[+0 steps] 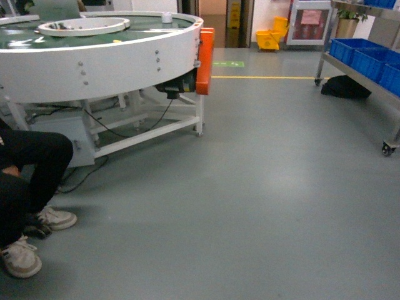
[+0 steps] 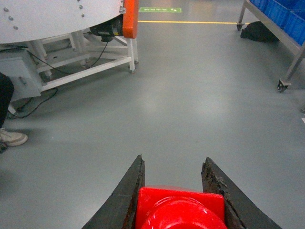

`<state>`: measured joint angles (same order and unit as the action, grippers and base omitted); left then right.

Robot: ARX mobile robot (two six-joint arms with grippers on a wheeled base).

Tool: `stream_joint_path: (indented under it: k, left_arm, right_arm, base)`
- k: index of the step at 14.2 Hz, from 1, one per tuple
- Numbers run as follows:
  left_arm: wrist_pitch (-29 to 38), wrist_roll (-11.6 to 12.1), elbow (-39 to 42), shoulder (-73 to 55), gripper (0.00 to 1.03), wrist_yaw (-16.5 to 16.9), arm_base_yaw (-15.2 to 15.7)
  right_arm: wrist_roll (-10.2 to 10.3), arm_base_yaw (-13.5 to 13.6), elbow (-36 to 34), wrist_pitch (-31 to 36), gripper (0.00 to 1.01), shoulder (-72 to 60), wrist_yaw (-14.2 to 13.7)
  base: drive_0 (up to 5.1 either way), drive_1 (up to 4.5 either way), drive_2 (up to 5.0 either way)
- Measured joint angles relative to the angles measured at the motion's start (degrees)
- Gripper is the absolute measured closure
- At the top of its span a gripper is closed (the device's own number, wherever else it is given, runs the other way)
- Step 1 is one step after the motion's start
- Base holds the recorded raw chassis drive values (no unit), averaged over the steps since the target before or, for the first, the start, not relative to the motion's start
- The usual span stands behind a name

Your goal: Pick red block from blue box to shelf

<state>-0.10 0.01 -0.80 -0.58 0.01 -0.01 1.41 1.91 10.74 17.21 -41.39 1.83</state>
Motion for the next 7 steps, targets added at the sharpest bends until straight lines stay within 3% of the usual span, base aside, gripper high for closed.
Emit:
stream_joint_path:
  k: [7]
  left_arm:
    - [-0.22, 0.00, 0.00, 0.00, 0.05, -0.07, 0.00]
  right_arm:
    - [0.00, 0.00, 0.00, -0.09, 0.72, -0.13, 0.00]
  base:
    - [-1.7, 2.64, -6.0]
